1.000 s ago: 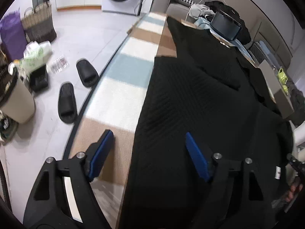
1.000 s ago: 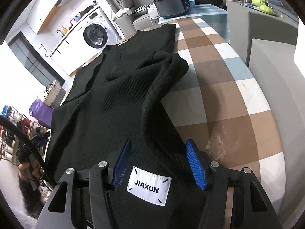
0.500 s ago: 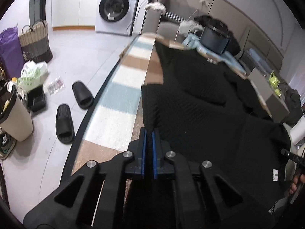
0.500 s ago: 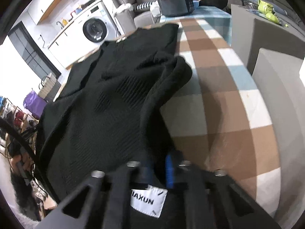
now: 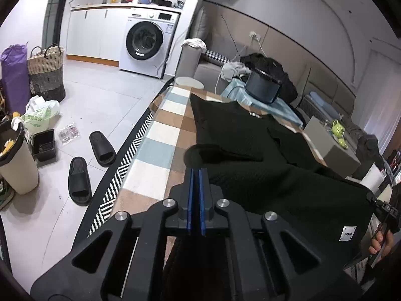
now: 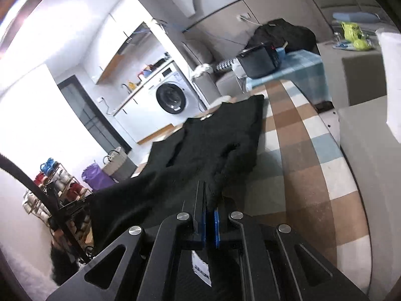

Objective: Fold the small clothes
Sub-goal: 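Lift the hem with both grippers and fold it toward the collar, then lower the folded hem onto the sweater and open both grippers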

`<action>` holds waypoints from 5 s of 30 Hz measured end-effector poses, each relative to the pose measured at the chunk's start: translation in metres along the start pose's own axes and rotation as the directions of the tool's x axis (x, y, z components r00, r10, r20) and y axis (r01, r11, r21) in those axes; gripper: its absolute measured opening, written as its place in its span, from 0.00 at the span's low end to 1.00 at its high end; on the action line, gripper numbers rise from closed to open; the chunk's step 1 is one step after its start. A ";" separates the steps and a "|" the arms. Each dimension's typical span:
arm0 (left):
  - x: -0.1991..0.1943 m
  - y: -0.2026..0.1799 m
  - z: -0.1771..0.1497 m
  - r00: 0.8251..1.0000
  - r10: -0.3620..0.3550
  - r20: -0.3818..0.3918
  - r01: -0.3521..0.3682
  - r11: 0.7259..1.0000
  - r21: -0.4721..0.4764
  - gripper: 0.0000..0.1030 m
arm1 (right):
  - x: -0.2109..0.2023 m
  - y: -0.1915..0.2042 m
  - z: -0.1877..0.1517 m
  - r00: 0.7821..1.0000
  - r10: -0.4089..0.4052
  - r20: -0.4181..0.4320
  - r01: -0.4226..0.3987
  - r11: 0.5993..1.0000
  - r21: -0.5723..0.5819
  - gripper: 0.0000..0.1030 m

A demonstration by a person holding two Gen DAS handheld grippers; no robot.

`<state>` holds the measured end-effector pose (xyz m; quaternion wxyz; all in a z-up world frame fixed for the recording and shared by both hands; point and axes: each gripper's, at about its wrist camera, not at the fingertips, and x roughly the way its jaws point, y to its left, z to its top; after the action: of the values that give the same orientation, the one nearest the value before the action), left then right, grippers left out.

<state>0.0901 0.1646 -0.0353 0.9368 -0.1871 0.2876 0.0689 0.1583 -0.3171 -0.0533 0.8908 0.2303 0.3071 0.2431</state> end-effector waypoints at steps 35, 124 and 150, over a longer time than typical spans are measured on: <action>0.037 0.000 -0.010 0.984 -0.109 -0.138 0.114 0.993 0.030 0.04 | 0.023 0.003 -0.017 0.990 -0.078 -0.117 0.071 0.996 -0.057 0.05; 0.075 0.024 -0.045 0.965 0.017 -0.261 -0.020 1.000 -0.009 0.05 | 0.034 -0.049 -0.029 0.958 -0.183 -0.220 0.214 0.969 0.123 0.42; 0.155 0.029 0.039 0.970 0.036 -0.242 -0.040 0.999 -0.013 0.06 | 0.100 -0.064 0.052 0.935 -0.326 -0.140 0.343 0.930 0.127 0.09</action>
<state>0.2314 0.2093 -0.1023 0.8915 -0.1971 0.4024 0.0661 0.2811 -0.3230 -0.0961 0.8799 0.2262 0.4108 0.0768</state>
